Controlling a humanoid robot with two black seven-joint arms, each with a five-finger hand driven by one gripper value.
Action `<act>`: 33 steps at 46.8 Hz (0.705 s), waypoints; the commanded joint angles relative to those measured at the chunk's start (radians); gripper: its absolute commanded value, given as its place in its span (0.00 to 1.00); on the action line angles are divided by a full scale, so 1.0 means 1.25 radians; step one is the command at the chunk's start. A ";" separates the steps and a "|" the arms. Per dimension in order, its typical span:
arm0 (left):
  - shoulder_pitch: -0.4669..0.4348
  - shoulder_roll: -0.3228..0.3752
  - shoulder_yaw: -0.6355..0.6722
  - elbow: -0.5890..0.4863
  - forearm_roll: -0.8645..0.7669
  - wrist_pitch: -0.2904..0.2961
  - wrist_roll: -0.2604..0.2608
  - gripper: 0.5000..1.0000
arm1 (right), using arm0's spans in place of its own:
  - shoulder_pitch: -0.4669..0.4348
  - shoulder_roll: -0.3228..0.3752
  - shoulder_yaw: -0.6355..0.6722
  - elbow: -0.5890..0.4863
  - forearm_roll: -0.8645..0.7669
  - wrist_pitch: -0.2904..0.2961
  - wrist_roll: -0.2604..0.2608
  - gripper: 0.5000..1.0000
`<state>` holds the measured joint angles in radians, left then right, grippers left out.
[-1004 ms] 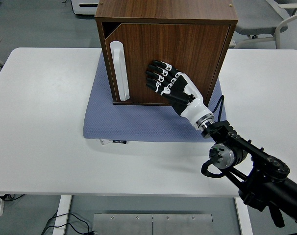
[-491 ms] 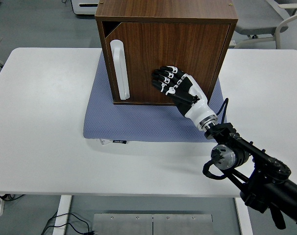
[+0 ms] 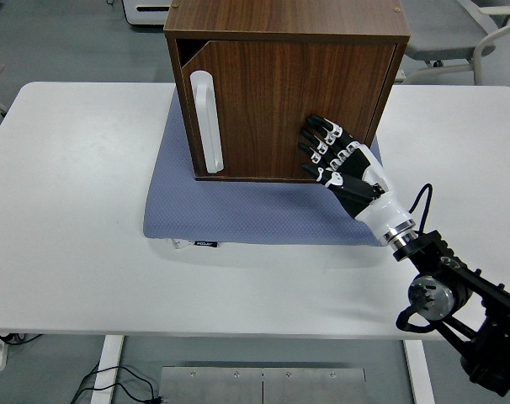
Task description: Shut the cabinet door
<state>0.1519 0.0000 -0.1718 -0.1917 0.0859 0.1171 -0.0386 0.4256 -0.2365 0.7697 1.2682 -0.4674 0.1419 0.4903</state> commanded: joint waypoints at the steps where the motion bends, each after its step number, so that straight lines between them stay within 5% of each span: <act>1: 0.000 0.000 0.000 0.000 0.000 0.001 0.000 1.00 | -0.023 -0.026 0.011 0.021 -0.005 0.004 0.000 1.00; 17: 0.000 0.000 0.000 0.000 0.000 0.000 0.000 1.00 | -0.095 -0.118 0.019 0.108 -0.044 0.005 0.038 1.00; 33: 0.000 0.000 0.000 0.000 0.000 0.000 0.000 1.00 | -0.160 -0.136 0.025 0.122 -0.074 0.004 0.069 1.00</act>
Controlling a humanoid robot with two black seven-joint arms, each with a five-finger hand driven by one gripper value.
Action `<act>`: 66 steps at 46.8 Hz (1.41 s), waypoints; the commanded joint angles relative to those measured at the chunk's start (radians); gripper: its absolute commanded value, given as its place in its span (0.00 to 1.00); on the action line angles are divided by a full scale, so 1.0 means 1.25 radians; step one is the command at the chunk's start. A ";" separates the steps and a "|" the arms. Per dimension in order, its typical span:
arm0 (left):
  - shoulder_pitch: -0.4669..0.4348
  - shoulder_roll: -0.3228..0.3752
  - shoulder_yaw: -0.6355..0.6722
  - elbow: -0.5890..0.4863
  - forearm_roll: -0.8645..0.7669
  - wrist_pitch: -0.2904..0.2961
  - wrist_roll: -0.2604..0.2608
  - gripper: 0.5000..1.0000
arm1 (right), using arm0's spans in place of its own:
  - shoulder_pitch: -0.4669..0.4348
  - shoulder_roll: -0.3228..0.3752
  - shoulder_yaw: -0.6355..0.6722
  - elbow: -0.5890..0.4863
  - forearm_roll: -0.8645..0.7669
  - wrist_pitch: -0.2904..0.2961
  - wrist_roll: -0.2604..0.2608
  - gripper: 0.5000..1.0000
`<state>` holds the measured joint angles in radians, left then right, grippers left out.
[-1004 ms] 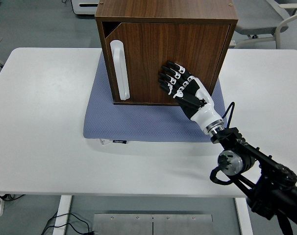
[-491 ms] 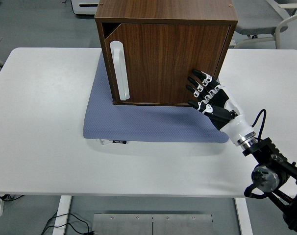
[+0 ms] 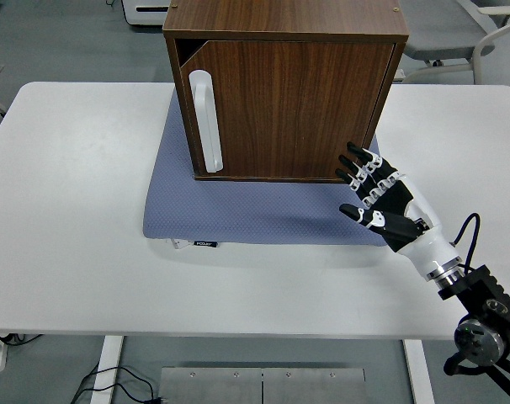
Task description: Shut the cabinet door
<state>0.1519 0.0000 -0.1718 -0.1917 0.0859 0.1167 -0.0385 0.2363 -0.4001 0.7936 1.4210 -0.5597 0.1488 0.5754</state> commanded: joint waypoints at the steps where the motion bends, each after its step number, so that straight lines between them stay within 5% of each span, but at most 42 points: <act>1: 0.000 0.000 0.000 0.000 0.000 0.001 0.000 1.00 | -0.011 -0.006 0.014 0.000 0.001 -0.001 0.001 1.00; 30: 0.000 0.000 0.000 0.000 0.000 0.001 0.000 1.00 | -0.081 -0.017 0.175 -0.048 0.015 -0.021 -0.028 1.00; 40: 0.000 0.000 0.000 0.000 0.000 0.000 0.000 1.00 | -0.077 -0.001 0.206 -0.065 0.037 -0.089 -0.041 1.00; 66: 0.000 0.000 0.000 0.000 0.000 0.000 0.000 1.00 | -0.080 0.022 0.252 -0.100 0.038 -0.157 -0.041 1.00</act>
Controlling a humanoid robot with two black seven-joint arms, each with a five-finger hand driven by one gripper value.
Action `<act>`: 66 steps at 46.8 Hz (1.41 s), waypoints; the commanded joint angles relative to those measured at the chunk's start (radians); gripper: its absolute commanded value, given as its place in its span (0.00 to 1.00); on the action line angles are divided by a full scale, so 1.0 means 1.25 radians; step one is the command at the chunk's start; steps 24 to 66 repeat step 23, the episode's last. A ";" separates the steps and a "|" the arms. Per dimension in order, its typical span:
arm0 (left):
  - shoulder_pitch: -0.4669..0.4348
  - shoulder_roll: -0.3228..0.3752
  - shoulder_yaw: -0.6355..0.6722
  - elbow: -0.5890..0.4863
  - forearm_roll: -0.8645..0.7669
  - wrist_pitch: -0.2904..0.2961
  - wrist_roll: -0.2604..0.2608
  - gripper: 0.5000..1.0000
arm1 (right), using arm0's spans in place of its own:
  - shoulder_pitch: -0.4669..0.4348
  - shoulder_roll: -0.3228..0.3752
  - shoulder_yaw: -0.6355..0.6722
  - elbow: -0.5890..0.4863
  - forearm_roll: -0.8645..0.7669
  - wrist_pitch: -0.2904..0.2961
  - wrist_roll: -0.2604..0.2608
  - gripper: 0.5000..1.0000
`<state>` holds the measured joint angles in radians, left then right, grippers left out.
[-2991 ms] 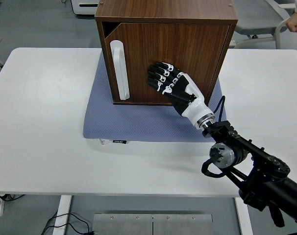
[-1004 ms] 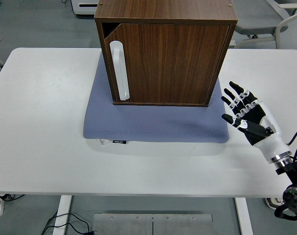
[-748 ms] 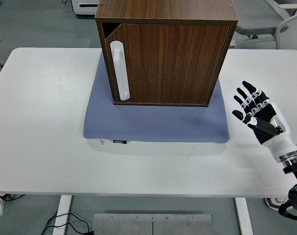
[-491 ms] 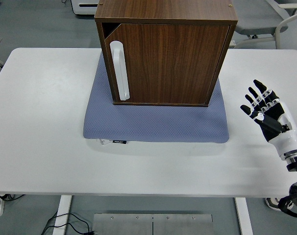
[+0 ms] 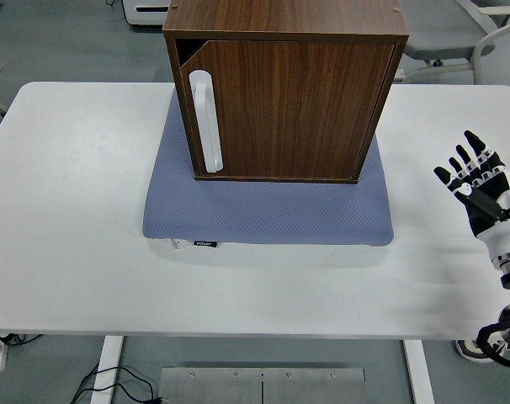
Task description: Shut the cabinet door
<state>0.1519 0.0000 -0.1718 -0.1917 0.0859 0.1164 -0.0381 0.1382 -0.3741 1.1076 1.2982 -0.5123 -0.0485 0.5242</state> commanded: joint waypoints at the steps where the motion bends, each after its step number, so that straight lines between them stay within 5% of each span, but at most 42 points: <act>1: 0.000 0.000 0.000 0.000 0.000 0.000 0.000 1.00 | -0.001 0.001 0.001 -0.002 0.000 0.001 0.000 1.00; 66: 0.000 0.000 0.000 0.000 0.000 0.000 0.000 1.00 | -0.004 0.018 -0.002 0.001 0.000 0.003 0.006 1.00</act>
